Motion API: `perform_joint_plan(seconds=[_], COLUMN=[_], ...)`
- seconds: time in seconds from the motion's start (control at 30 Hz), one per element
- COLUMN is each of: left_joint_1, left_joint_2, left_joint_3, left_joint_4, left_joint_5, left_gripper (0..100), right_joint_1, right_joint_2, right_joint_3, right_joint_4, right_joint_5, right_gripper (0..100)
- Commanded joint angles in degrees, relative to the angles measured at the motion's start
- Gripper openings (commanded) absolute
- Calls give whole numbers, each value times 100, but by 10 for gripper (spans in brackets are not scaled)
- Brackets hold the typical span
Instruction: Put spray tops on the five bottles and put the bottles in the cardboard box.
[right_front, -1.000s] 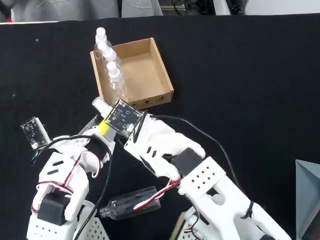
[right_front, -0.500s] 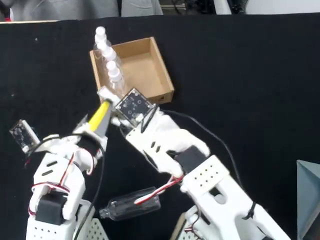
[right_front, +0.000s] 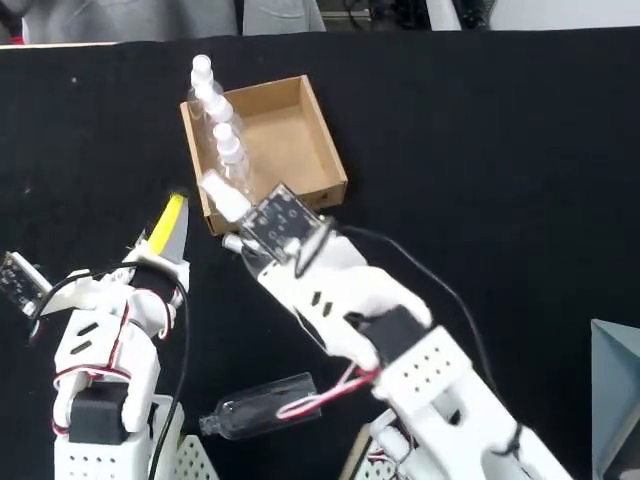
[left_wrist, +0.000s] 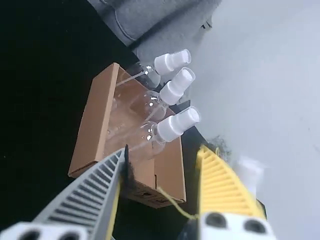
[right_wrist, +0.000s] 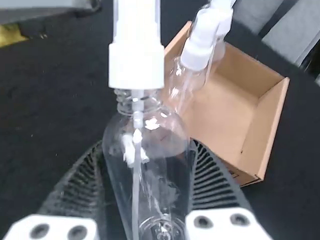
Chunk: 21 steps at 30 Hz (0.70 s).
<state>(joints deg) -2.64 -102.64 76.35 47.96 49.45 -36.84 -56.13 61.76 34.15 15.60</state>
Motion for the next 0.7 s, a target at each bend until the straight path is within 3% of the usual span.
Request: perform_joint_plan(seconds=[0.0, 0.37, 0.57, 0.67], left_joint_1=[-66, -31, -13, 110], left_joint_2=[-70, -70, -70, -70], left_joint_3=[-418, -400, -400, -400], left_joint_4=[-26, -26, -26, -9], left_joint_5=[35, 18, 18, -18], left_gripper=[210, 207, 206, 206], right_joint_1=[114, -123, -598, -659], right_joint_2=[-769, -1727, -1745, -1736], right_joint_3=[92, 532, 1033, 1253], right_joint_4=[-44, -62, -659, -888], right_joint_5=[-44, 9, 18, 396], right_gripper=[64, 64, 64, 64])
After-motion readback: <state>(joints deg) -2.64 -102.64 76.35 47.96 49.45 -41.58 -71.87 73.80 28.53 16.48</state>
